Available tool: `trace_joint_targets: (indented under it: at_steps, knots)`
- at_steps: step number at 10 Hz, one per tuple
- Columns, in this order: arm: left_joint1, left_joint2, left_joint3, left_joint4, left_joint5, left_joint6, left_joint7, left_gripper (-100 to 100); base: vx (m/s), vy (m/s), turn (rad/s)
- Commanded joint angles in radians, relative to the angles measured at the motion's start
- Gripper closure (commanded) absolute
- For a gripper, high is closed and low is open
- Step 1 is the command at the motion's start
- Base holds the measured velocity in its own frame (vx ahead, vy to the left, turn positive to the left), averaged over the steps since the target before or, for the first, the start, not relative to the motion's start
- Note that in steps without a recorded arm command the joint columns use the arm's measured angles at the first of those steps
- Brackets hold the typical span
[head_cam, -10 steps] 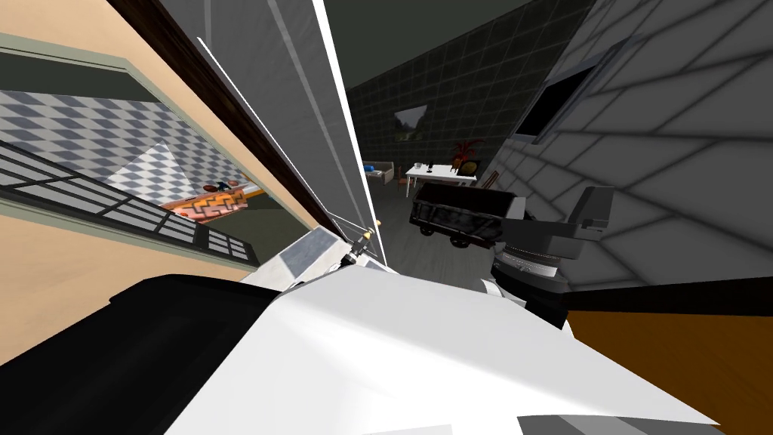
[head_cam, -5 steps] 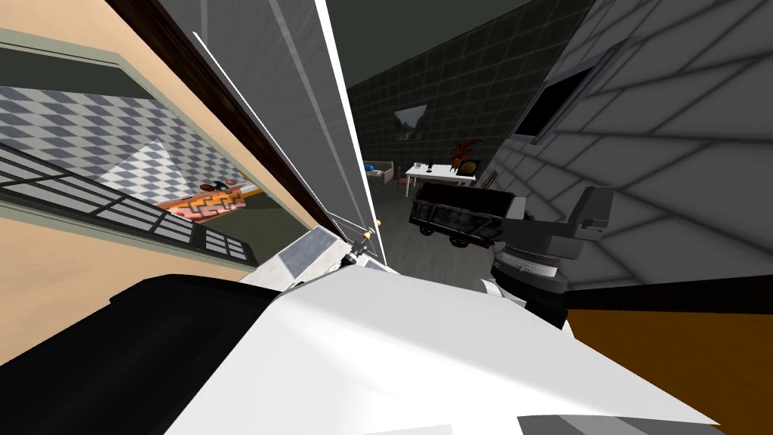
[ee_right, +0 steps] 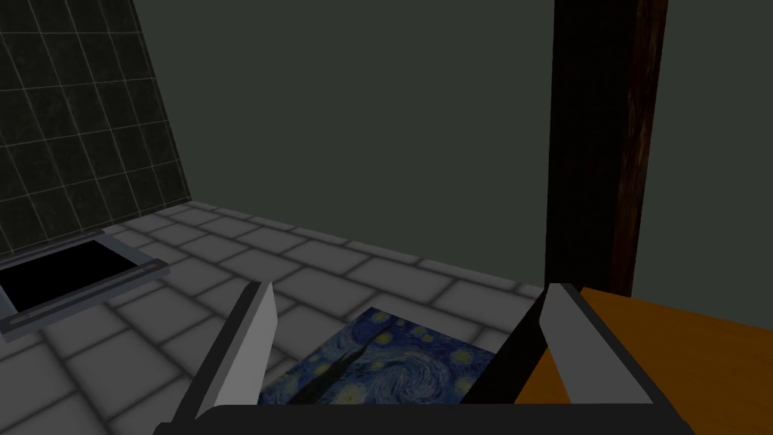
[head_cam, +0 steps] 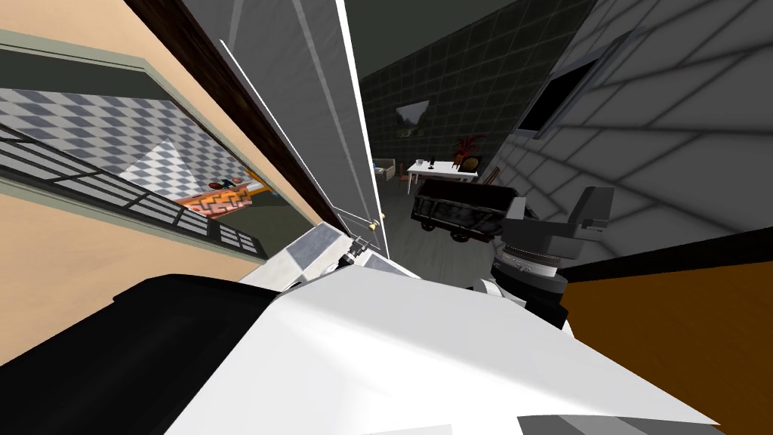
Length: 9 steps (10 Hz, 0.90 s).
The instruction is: Pull the door open
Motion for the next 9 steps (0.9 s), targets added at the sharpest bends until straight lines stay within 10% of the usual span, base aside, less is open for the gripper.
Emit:
trace_joint_targets:
  at_steps: [1,9]
  knots:
    - [0.007,0.011,-0.003,-0.009,-0.001,-0.007,0.007,-100,-0.164,0.149,0.044]
    - [0.016,-0.042,0.176,0.005,-0.056,0.016,-0.001,-100,0.068,-0.021,-0.174]
